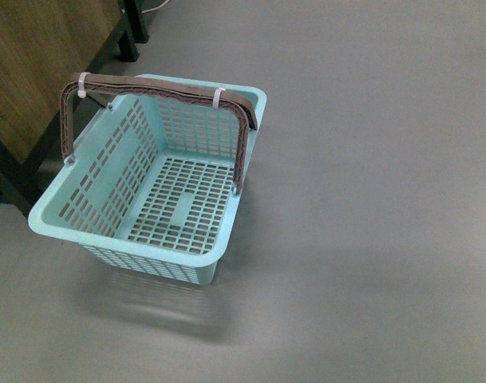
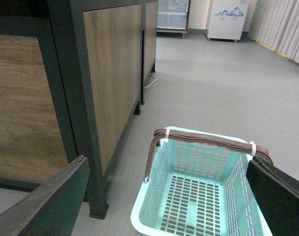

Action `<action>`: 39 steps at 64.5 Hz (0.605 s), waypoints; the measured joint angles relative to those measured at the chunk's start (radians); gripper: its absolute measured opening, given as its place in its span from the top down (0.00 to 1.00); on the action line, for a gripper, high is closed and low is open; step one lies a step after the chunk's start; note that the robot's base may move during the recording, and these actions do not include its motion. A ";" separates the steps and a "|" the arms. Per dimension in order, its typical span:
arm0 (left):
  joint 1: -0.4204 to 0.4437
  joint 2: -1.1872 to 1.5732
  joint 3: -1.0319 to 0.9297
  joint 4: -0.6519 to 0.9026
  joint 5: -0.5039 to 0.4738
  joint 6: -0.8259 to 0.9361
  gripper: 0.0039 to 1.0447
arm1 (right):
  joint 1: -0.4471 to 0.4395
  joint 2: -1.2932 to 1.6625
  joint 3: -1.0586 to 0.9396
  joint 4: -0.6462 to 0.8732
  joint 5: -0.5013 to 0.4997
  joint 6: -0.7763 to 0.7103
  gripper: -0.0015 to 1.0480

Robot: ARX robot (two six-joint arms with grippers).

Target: Pick lemon and mango into basket

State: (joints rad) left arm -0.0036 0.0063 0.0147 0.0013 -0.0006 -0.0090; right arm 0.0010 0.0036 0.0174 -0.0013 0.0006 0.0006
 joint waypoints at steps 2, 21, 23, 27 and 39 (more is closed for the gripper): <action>0.000 0.000 0.000 0.000 0.000 0.000 0.06 | 0.000 0.000 0.000 0.000 0.000 0.000 0.08; 0.000 0.000 0.000 0.000 0.000 0.000 0.06 | 0.000 0.000 0.000 0.000 0.000 0.000 0.08; 0.000 0.000 0.000 0.000 0.000 0.000 0.06 | 0.000 0.000 0.000 0.000 0.000 0.000 0.08; -0.003 0.005 0.002 -0.007 -0.017 -0.011 0.06 | 0.000 0.000 0.000 0.000 0.000 0.000 0.08; -0.007 0.497 0.189 -0.193 -0.199 -0.682 0.06 | 0.000 0.000 0.000 0.000 0.000 0.000 0.08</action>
State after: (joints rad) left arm -0.0105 0.5030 0.2039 -0.1917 -0.1997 -0.6914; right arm 0.0010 0.0036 0.0174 -0.0013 0.0010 0.0006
